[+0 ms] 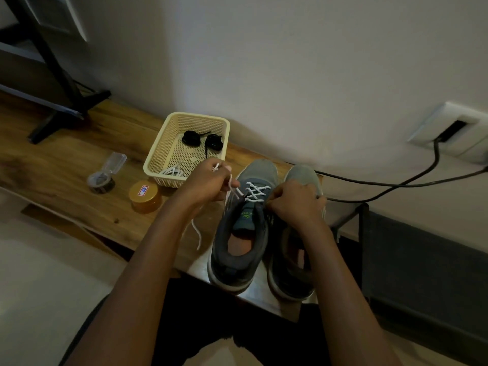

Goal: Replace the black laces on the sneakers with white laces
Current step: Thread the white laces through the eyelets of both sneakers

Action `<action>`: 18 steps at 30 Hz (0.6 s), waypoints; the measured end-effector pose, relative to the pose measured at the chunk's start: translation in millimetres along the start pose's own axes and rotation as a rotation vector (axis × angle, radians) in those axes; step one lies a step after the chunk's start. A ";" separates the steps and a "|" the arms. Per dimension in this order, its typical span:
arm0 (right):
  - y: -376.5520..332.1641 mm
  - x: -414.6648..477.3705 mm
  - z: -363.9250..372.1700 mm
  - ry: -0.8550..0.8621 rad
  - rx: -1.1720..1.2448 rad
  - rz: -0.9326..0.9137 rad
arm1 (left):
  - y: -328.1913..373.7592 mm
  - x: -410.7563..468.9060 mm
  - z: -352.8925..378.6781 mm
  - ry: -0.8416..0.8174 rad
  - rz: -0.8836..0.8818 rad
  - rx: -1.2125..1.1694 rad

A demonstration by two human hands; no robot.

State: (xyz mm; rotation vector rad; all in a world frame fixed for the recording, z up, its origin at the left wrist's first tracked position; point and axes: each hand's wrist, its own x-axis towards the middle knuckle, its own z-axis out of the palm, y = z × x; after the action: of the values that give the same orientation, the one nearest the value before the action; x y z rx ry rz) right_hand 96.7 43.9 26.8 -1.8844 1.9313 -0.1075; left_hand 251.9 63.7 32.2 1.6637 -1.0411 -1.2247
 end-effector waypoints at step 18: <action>0.8 1.9 1.0 0.034 0.076 0.016 | -14.1 3.4 -3.1 -0.068 0.032 0.385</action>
State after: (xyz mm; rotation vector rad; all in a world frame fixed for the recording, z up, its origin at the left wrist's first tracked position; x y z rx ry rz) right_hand 96.4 42.3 25.1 -1.8287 1.9365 -0.2059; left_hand 257.7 65.7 18.6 1.8931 -1.4090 -1.1152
